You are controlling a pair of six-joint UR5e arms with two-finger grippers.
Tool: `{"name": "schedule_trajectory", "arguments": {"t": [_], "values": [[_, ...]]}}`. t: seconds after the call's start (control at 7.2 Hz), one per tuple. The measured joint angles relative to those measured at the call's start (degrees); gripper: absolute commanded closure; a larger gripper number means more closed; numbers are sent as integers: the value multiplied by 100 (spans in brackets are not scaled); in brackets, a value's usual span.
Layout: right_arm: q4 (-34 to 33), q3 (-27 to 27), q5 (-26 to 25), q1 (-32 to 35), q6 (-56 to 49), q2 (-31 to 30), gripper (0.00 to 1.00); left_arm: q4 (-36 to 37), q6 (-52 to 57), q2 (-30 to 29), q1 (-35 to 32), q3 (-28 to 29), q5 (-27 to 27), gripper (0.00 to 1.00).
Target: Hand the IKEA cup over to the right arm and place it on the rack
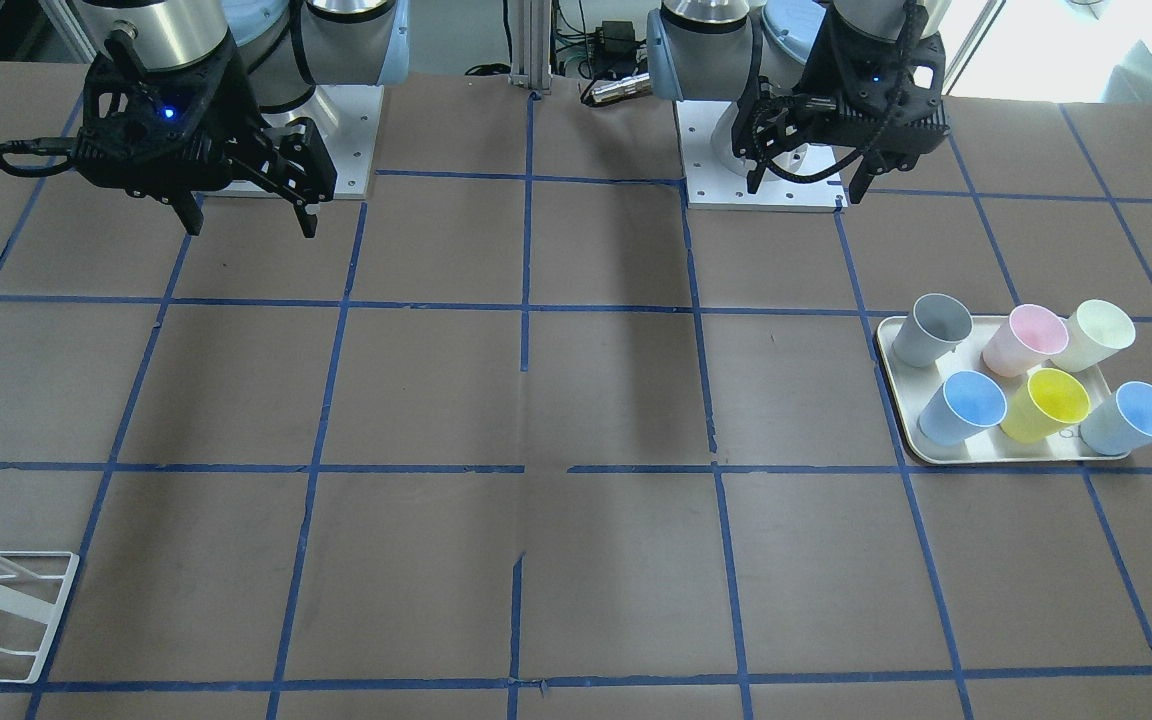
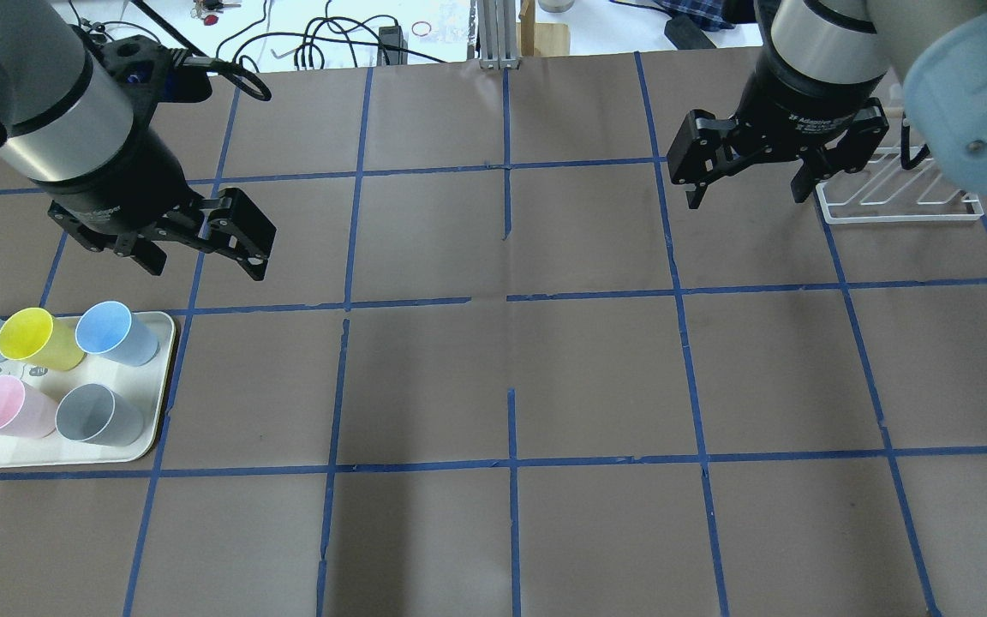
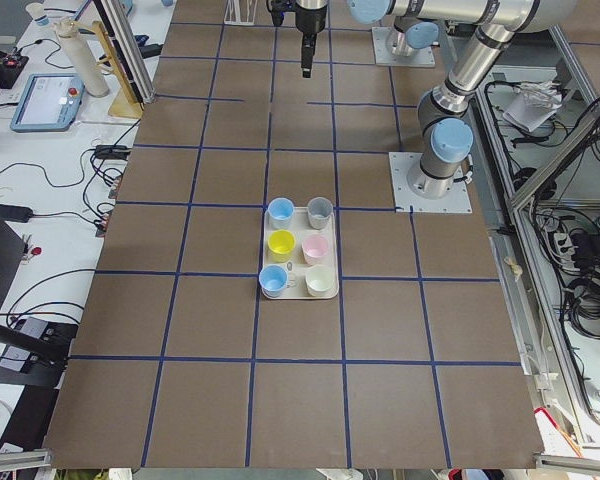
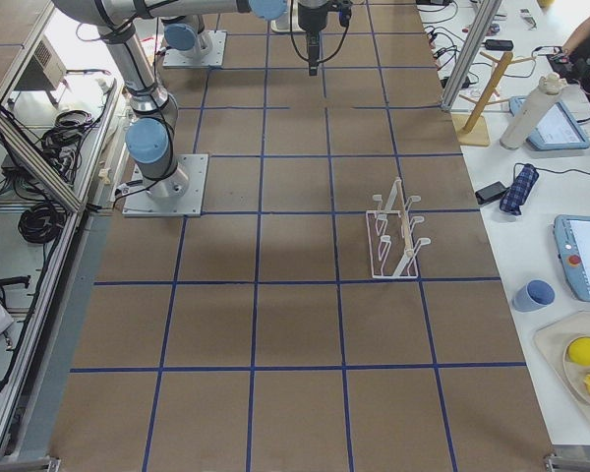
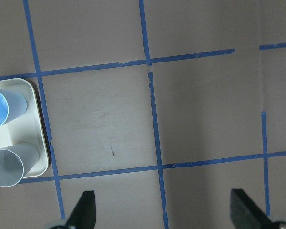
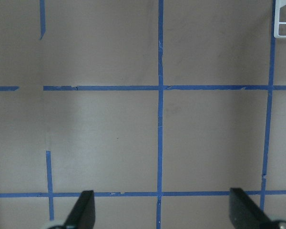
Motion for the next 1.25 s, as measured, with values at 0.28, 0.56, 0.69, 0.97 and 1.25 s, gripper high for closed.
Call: {"name": "schedule_trajectory", "arguments": {"t": [0.28, 0.56, 0.69, 0.97, 1.25], "values": [[9, 3, -6, -1, 3, -15, 0, 17, 7, 8, 39, -24, 2, 0], [21, 2, -13, -15, -12, -21, 0, -15, 4, 16, 52, -24, 14, 0], [15, 1, -12, -12, -14, -22, 0, -28, 4, 18, 85, -29, 16, 0], [15, 5, -4, -4, -17, -26, 0, -14, 76, -9, 369, -69, 5, 0], [24, 12, 1, 9, -17, -32, 0, 147, 713, -183, 1180, -103, -46, 0]]}}
